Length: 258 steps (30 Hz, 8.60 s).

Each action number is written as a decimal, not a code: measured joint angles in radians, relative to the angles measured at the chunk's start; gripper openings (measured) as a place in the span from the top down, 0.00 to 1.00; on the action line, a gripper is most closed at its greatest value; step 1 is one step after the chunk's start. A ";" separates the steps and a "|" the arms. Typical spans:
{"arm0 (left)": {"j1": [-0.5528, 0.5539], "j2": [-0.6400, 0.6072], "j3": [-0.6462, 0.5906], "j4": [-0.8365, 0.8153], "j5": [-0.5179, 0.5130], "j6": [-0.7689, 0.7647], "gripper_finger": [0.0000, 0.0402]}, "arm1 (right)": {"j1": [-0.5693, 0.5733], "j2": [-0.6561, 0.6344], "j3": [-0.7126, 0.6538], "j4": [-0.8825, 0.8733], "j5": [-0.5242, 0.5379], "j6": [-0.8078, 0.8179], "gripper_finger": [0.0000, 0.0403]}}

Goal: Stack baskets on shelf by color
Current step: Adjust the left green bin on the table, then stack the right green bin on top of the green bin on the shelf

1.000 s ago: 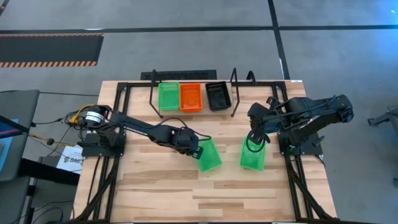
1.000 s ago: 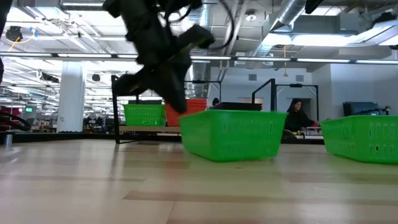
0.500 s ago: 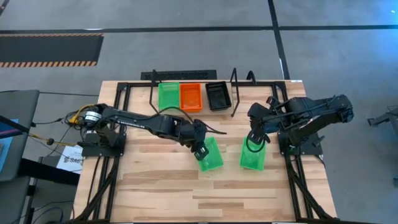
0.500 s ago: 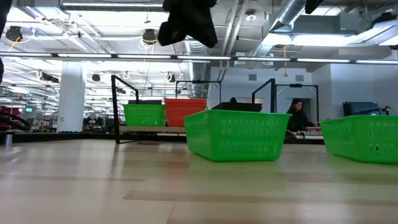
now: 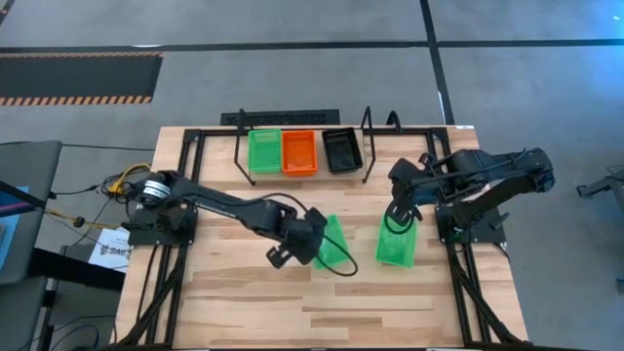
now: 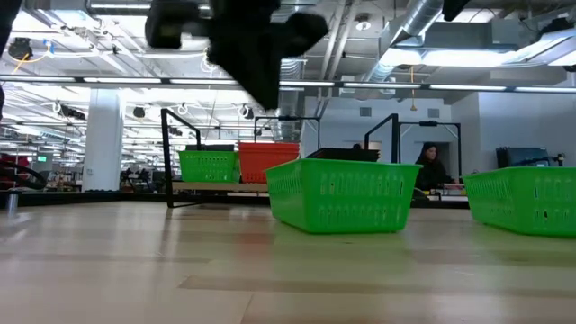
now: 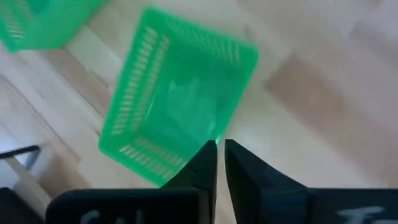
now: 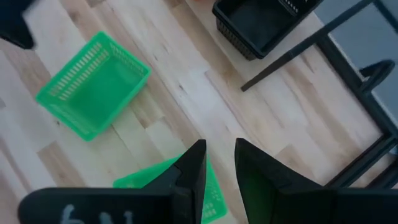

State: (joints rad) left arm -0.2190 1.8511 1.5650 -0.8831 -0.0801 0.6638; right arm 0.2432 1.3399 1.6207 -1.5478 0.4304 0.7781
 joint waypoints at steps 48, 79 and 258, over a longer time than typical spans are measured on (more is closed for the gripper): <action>0.003 0.232 0.029 0.091 -0.370 0.312 0.63 | 0.006 0.000 -0.001 0.046 -0.014 0.105 0.74; -0.044 0.230 0.306 -0.020 -0.117 0.449 0.65 | 0.003 0.001 0.050 0.045 -0.119 0.088 0.74; 0.203 -0.295 -0.161 0.901 -0.574 -1.154 0.49 | -0.019 0.136 -0.029 0.507 0.807 -0.213 1.00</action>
State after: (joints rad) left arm -0.0164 1.5562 1.4040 0.0174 -0.6543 -0.4902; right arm 0.2240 1.4764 1.5917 -1.0410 1.2379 0.5650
